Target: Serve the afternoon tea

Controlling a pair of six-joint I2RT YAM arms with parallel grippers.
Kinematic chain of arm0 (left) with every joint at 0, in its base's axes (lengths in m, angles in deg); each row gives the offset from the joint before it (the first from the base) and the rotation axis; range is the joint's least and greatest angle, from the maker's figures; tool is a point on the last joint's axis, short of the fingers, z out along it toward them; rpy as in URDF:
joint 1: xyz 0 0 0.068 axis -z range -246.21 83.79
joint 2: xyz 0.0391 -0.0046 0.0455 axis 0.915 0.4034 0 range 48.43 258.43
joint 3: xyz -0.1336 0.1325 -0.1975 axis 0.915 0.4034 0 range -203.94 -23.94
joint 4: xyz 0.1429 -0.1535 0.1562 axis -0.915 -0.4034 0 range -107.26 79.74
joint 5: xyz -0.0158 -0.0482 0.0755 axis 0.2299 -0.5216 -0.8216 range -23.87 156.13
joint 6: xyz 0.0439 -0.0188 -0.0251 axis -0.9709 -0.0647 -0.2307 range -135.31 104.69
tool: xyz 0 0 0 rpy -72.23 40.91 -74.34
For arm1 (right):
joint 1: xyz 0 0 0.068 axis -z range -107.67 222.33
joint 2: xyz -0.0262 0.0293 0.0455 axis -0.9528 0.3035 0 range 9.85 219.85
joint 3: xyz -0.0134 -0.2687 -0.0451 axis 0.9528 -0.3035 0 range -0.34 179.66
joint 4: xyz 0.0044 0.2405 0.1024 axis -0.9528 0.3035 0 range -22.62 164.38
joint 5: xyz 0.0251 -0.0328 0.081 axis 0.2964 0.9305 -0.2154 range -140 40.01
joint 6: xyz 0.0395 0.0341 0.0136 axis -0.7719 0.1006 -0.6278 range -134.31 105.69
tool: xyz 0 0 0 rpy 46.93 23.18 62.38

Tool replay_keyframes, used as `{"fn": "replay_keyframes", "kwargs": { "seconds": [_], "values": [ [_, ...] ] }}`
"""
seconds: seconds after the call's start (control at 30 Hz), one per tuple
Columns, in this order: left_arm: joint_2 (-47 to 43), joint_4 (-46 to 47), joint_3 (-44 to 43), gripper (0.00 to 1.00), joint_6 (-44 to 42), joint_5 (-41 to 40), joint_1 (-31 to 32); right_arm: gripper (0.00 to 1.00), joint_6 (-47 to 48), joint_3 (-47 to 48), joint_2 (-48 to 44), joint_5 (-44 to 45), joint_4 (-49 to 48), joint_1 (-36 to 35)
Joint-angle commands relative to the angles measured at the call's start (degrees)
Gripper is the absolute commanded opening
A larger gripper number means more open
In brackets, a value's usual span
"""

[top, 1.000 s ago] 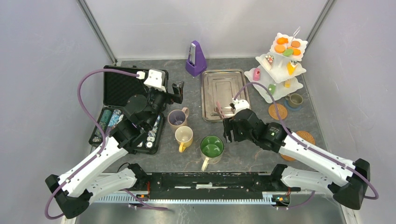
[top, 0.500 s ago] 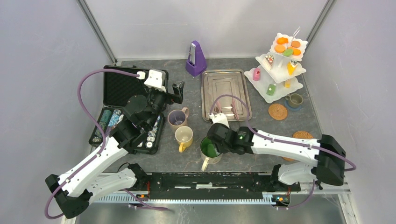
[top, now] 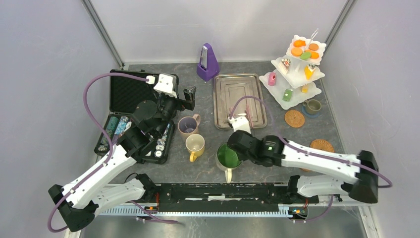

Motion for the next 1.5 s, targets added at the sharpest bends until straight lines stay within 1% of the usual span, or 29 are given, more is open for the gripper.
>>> {"fn": "replay_keyframes", "kwargs": {
  "seconds": [0.0, 0.07, 0.13, 0.2, 0.27, 0.37, 0.47, 0.6, 0.67, 0.8, 0.9, 0.97, 1.23, 1.47],
  "values": [
    [-0.11, 2.51, 0.20, 1.00, -1.73, 0.11, 0.16, 0.00, 0.77, 6.49, -11.09, 13.44, -0.43, 0.16],
    [-0.13, 2.51, 0.20, 1.00, -1.76, 0.20, 0.16, 0.00, -0.95, 6.11, -15.55, 20.77, 2.85, 1.00],
    [-0.11, 2.51, 0.20, 1.00, -1.75, 0.20, 0.16, 0.00, -4.27, 5.16, -18.89, 27.57, 6.77, 3.97],
    [-0.11, 2.51, 0.16, 1.00, -1.74, 0.20, 0.12, 0.00, -4.43, 3.16, -21.71, 32.14, 8.25, 9.48],
    [-0.04, 2.51, 0.11, 1.00, -1.57, 0.28, 0.18, 0.00, 0.56, 0.07, -23.48, 31.79, 4.09, 18.39],
    [0.00, 2.42, 0.11, 1.00, -1.60, 0.29, 0.24, 0.00, 9.57, -1.74, -22.54, 27.37, -2.10, 33.09],
    [0.15, 2.42, 0.16, 1.00, -1.85, 0.02, 0.25, 0.00, 15.23, -2.08, -19.25, 23.12, -7.35, 44.73],
    [0.09, 2.42, 0.23, 1.00, -1.80, -0.01, 0.33, 0.00, 17.80, -2.11, -13.25, 8.20, -12.12, 61.18],
    [0.06, 2.57, 0.33, 1.00, -2.00, -0.21, 0.38, 0.00, 17.84, -2.25, -11.20, 0.97, -14.52, 66.91],
    [0.22, 2.67, 0.46, 1.00, -2.17, -0.33, 0.51, 0.00, 15.99, -3.24, -7.94, -7.54, -19.69, 75.57],
    [0.24, 2.68, 0.37, 1.00, -2.06, -0.06, 0.51, 0.00, 14.09, -2.97, -4.71, -11.03, -21.73, 80.16],
    [0.19, 2.68, 0.37, 1.00, -2.05, -0.11, 0.56, 0.00, 13.37, -2.40, -2.71, -12.71, -22.55, 81.32],
    [0.67, 2.68, 0.29, 1.00, -2.14, -0.23, 0.51, 0.00, 11.10, -0.79, 1.47, -16.74, -25.93, 83.38],
    [0.86, 2.68, 0.25, 1.00, -2.15, -0.24, 0.53, 0.00, 11.10, 0.48, 3.86, -15.61, -26.47, 83.77]
  ]
}}
